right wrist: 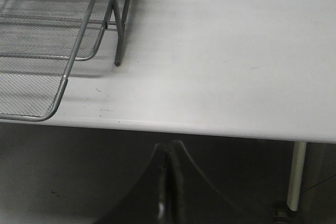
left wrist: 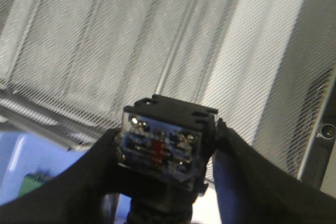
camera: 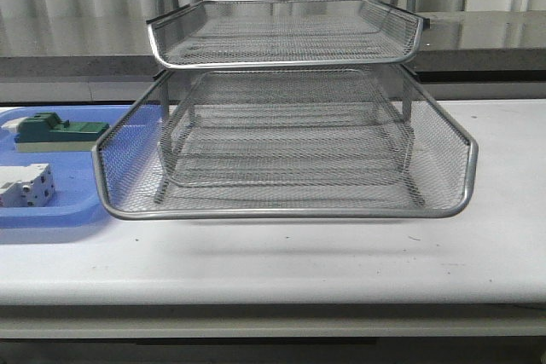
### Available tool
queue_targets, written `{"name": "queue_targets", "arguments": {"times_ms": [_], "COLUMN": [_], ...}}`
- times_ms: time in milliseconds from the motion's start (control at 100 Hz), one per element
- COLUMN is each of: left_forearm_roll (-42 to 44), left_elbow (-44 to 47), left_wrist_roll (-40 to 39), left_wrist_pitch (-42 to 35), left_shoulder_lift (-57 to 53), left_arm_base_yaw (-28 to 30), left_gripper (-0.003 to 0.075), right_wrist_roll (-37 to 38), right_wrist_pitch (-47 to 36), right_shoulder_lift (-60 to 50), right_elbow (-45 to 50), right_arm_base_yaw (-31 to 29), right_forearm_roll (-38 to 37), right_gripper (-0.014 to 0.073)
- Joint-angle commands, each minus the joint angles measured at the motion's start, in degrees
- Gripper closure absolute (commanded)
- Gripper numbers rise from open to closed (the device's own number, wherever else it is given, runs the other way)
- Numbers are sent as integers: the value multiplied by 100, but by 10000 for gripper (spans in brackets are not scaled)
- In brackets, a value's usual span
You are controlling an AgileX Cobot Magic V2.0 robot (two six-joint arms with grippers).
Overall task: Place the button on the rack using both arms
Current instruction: 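Carry the button over the pulled-out tray and lower it inside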
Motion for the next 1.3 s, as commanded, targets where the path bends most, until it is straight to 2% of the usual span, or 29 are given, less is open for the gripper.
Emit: {"name": "queue_targets", "arguments": {"times_ms": [0, 140, 390, 750, 1050, 1150, 1290], "left_forearm_roll": [-206, -206, -206, 151, 200, 200, 200], "left_elbow": [-91, -68, -68, -68, -68, -68, -68], "left_wrist_roll": [-77, -77, -77, -77, -77, -77, -77], "left_wrist_pitch": [94, 94, 48, -597, -679, -679, -701], "left_shoulder_lift": [-147, 183, 955, 1550, 1583, 1583, 1583], "left_arm_base_yaw": [-347, -818, -1276, -1345, -1345, -1345, -1345], "left_gripper": [740, 740, 740, 739, 734, 672, 472], "right_wrist_roll": [20, 20, 20, 20, 20, 20, 20], "right_wrist_pitch": [-376, -376, -376, -376, -376, -376, -376], "right_shoulder_lift": [46, 46, 46, 46, 46, 46, 46], "right_elbow": [-187, -187, -187, -187, -187, -187, -187], "right_arm_base_yaw": [-18, -18, -18, -18, -18, -18, -18], "right_forearm_roll": [-68, -68, -68, -68, -68, -68, -68], "right_gripper": [663, 663, 663, 663, 663, 663, 663]}}
